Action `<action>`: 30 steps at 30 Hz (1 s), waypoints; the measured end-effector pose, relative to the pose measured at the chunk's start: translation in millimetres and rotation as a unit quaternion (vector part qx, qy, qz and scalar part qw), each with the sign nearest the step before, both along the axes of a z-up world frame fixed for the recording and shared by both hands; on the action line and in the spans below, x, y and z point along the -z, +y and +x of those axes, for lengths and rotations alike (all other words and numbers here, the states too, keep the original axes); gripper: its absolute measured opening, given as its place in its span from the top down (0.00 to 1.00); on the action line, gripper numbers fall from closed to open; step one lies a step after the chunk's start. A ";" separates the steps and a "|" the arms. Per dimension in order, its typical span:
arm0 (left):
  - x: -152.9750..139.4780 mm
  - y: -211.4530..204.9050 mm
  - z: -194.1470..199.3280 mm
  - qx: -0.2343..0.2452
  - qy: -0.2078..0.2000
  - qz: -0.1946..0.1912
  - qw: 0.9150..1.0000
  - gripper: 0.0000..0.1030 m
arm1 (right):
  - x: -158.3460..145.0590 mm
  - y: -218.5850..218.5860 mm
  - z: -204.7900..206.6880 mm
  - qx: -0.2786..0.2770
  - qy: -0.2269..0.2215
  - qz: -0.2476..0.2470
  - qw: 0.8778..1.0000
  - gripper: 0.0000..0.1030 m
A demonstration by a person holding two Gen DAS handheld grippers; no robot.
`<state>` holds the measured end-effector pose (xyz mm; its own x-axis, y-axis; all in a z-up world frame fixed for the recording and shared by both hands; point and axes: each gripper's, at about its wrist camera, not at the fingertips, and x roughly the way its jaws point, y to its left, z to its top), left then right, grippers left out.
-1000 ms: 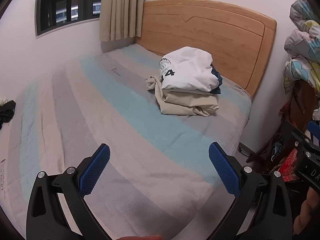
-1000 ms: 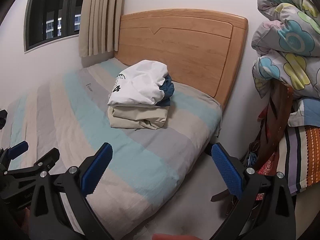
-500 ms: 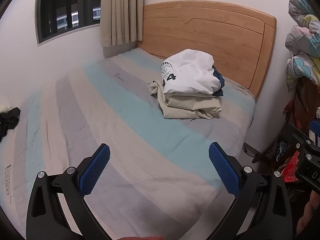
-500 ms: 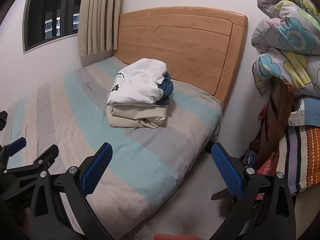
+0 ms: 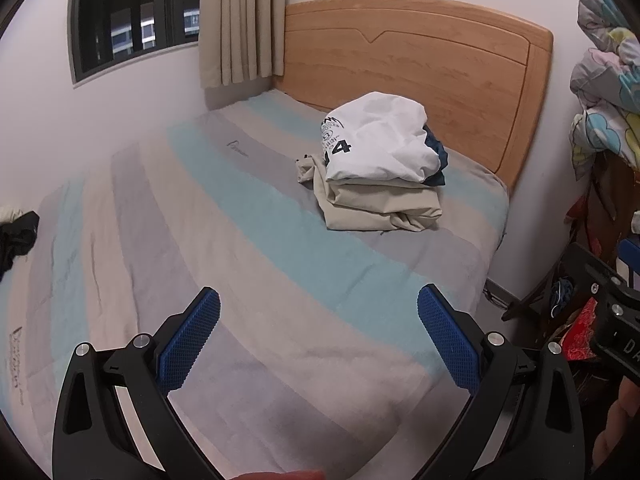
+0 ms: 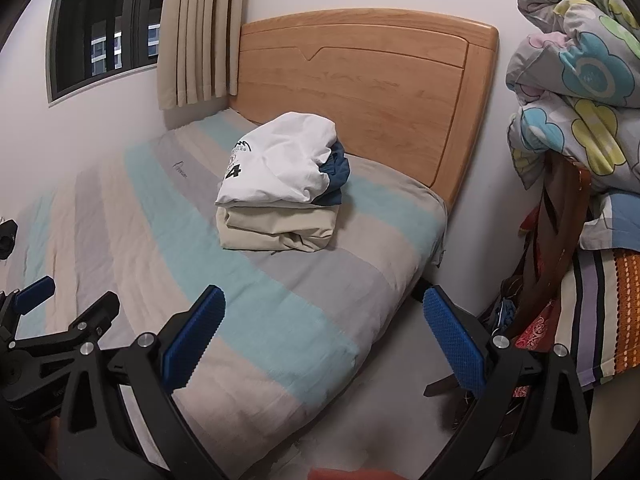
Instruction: Fold large clothes
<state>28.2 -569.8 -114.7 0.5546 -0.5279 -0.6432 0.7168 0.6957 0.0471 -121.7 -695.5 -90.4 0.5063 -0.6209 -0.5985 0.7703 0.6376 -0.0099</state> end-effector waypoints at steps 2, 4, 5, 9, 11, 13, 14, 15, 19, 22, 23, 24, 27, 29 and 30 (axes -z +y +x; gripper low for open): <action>-0.7 -0.6 0.2 0.001 0.002 0.000 1.000 0.06 | 0.6 0.4 -1.3 0.002 0.001 0.003 1.000 0.07; -0.4 -1.2 -0.4 0.001 0.002 0.001 1.000 0.06 | 1.1 -1.6 -1.0 0.001 0.001 0.004 1.000 0.07; -1.0 -1.6 -0.5 0.001 0.003 0.000 1.000 0.06 | 1.4 -2.9 -0.7 0.000 0.001 0.006 1.000 0.07; -3.6 -1.5 -1.8 0.001 0.000 0.000 1.000 0.06 | 1.0 -4.5 -1.1 -0.002 0.001 0.007 1.000 0.07; -4.6 -1.7 -2.6 0.004 -0.001 -0.001 1.000 0.06 | 1.0 -4.1 -1.3 -0.003 0.002 0.006 1.000 0.07; -5.0 -1.5 -2.9 0.005 0.000 -0.002 1.000 0.06 | 0.2 -5.3 -1.5 -0.004 0.002 0.006 1.000 0.07; -5.1 -1.5 -2.5 0.004 0.001 -0.001 1.000 0.06 | 0.2 -5.1 -1.8 -0.004 0.003 0.006 1.000 0.07; -5.4 -0.8 -2.8 0.005 0.001 -0.003 1.000 0.06 | 0.5 -4.8 -1.6 -0.004 0.002 0.006 1.000 0.07; -5.7 -1.3 -2.3 0.006 0.003 -0.002 1.000 0.06 | -0.4 -4.0 -2.5 -0.004 0.002 0.007 1.000 0.07; -6.1 -2.5 -2.5 0.007 0.000 -0.001 1.000 0.06 | -1.4 -4.0 -2.2 -0.004 0.001 0.006 1.000 0.07; -6.2 -2.8 -2.1 0.008 0.000 -0.001 1.000 0.06 | -1.8 -4.6 -1.5 -0.005 0.001 0.007 1.000 0.07; -6.3 -3.5 -1.8 0.006 0.000 0.000 1.000 0.06 | -2.3 -4.8 -1.4 -0.005 0.000 0.007 1.000 0.07; -6.8 -3.6 -2.1 0.007 0.000 -0.001 1.000 0.06 | -4.5 -6.9 -0.3 -0.006 -0.001 0.006 1.000 0.07; -6.9 -5.1 -2.2 0.008 0.000 0.000 1.000 0.06 | -4.9 -8.3 1.0 -0.006 0.000 0.005 1.000 0.07; -7.5 -5.9 -1.3 0.008 0.001 0.000 1.000 0.06 | -4.9 -8.8 1.1 -0.007 0.000 0.005 1.000 0.07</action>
